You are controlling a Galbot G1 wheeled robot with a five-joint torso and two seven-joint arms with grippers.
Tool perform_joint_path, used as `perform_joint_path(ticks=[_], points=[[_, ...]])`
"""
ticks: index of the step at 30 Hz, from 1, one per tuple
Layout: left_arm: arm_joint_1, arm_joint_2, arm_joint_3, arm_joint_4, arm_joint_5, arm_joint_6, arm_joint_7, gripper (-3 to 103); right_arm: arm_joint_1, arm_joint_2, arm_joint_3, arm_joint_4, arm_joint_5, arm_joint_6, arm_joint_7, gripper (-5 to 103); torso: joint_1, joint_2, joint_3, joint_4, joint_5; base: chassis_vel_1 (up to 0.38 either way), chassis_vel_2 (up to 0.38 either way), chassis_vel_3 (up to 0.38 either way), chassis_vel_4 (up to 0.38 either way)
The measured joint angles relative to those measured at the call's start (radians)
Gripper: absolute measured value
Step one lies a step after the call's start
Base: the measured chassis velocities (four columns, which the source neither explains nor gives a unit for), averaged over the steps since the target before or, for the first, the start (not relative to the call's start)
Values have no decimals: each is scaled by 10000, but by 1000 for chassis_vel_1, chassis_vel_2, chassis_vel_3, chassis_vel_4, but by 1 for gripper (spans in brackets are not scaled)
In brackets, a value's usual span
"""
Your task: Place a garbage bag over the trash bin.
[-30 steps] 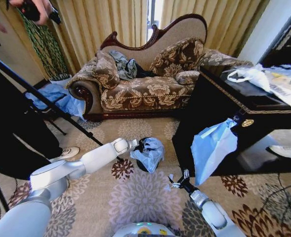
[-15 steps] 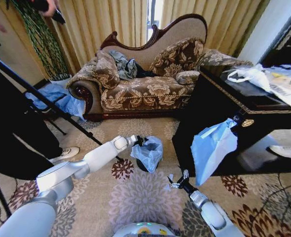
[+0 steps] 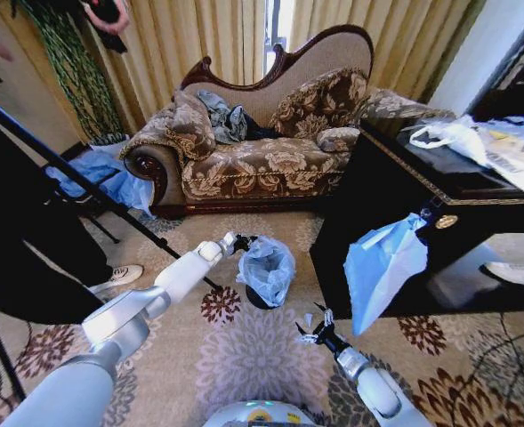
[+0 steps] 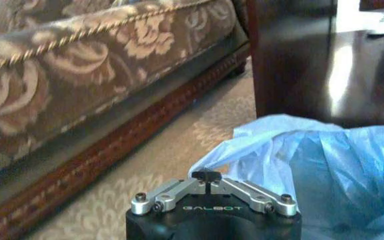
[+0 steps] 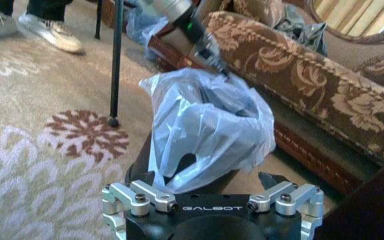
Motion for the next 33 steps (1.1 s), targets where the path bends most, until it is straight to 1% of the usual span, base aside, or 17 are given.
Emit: perform_joint_path(ticks=[6,8,14,16,22,23,25,27,30,31,33], points=[[244,-119,-171,288,-92,-63,-360,0,47,-2,-156,-27,64,245,23,100,0,0,0,1,0,0,0,0,0],[268,-160,-251,360,-93,-74,-493,0,68,-7,-255,-57,112,465,-50,100,0,0,0,-1,0,0,0,0,0],[234,-152,-298,439,-89,-88,-541,0,182,-5,-435,-107,159,750,-122,100,0,0,0,0,0,0,0,0,0],[192,-166,-182,607,-55,-167,-542,0,289,32,-535,-117,216,868,-129,100,0,0,0,0,2,0,0,0,0],[222,-318,-103,1085,158,-446,-610,0,344,93,-622,-138,219,926,-131,100,0,0,0,1,0,0,0,0,0],[237,-363,-99,1200,205,-495,-640,0,323,105,-629,-157,218,1011,-127,100,0,0,0,0,0,0,0,0,0],[252,-492,-147,1631,566,-722,-713,0,283,145,-615,-174,303,1258,-123,100,0,0,0,0,1,0,0,0,0],[262,-517,-167,1716,629,-772,-749,0,285,151,-609,-173,362,1306,-123,100,0,0,0,0,0,0,0,0,0],[337,-612,-260,1916,757,-874,-1014,0,327,141,-620,-100,616,1397,-163,100,0,0,0,1,1,0,0,0,0],[337,-612,-260,1916,757,-874,-1014,0,327,141,-620,-100,616,1397,-163,100,0,0,0,1,1,0,0,0,0],[393,-707,-398,2038,887,-918,-1262,0,368,90,-655,53,793,1396,-210,100,0,0,0,0,0,0,0,0,0]])
